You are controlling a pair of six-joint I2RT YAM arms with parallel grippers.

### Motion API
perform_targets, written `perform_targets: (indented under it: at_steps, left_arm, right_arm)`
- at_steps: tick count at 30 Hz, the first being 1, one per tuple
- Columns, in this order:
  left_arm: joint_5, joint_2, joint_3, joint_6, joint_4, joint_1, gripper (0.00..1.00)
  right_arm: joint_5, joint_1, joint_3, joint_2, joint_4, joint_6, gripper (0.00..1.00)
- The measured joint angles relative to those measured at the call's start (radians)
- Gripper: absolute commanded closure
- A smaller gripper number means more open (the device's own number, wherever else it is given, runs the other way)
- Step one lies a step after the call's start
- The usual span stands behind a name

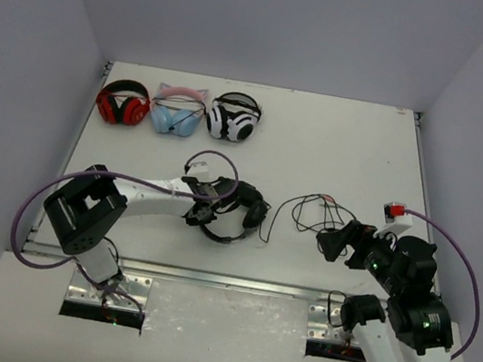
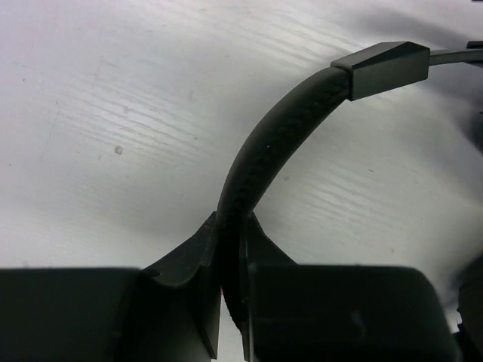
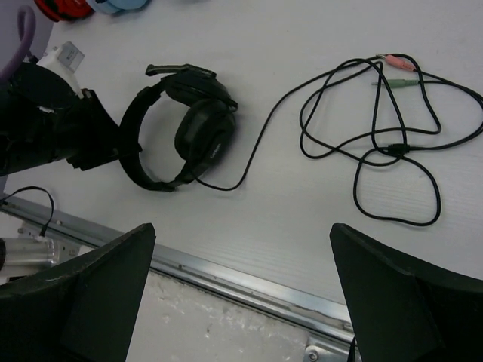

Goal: Wrap the headphones

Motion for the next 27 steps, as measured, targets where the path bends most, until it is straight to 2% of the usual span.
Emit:
perform_targets:
  at_steps: [7, 12, 15, 18, 22, 27]
  left_arm:
    - [-0.083, -0.038, 0.190, 0.082, -0.171, -0.140, 0.99]
    - [-0.161, -0.153, 0.324, 0.129, -0.330, -0.184, 1.00]
    - [-0.215, -0.210, 0.401, 0.158, -0.402, -0.184, 1.00]
    - [-0.267, -0.264, 0.459, 0.187, -0.463, -0.184, 1.00]
    - [-0.315, -0.307, 0.541, 0.231, -0.523, -0.184, 1.00]
    - [-0.351, -0.328, 0.653, 0.248, -0.549, -0.184, 1.00]
  right_arm:
    - [-0.192, 0.000, -0.148, 0.001, 0.158, 0.013, 0.01]
    - [-0.420, 0.000, -0.312, -0.047, 0.422, 0.061, 0.01]
    - [-0.521, 0.000, -0.336, -0.016, 0.569, 0.082, 0.01]
    - [-0.594, 0.000, -0.335, 0.073, 0.735, 0.095, 0.08]
    - [-0.635, 0.015, -0.329, 0.246, 0.895, 0.092, 0.08]
    - [-0.581, 0.156, -0.274, 0.448, 0.973, 0.006, 0.08]
